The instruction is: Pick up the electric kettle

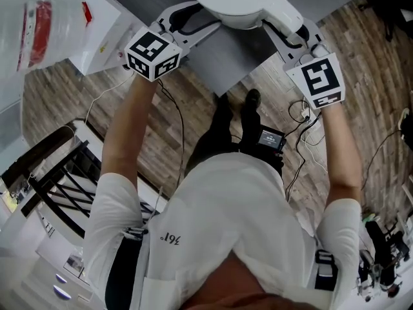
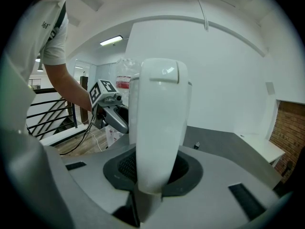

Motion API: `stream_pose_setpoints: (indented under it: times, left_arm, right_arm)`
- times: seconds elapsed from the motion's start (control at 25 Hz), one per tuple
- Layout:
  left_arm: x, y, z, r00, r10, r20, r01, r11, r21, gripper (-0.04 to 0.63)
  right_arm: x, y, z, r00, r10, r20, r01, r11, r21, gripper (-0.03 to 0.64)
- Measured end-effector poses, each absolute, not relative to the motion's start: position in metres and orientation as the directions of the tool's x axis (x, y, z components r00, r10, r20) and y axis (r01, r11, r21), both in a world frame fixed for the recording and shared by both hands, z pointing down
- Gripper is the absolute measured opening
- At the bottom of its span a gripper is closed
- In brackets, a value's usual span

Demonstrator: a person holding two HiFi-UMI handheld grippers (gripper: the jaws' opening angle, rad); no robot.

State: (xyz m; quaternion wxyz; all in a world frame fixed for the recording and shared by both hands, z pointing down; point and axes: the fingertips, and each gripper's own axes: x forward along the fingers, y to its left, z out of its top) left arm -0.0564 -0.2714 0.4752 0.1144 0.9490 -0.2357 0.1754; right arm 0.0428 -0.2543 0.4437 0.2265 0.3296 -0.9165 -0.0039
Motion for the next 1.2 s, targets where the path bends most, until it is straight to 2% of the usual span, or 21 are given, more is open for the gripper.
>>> stream_pose_setpoints:
  times: [0.6,1.2]
  left_arm:
    - [-0.067,-0.243,0.429,0.818,-0.416,0.398,-0.491,-0.865,0.103,0.235]
    - [-0.066,-0.207,0.370,0.830,-0.430,0.355,-0.480,-0.875,0.062,0.233]
  right_arm:
    - [0.032,-0.224,0.398,-0.681,-0.616,0.395,-0.610,0.776,0.159,0.094]
    - [0.034,-0.187,0.342,-0.682,-0.635,0.364,-0.627,0.763,0.156,0.094]
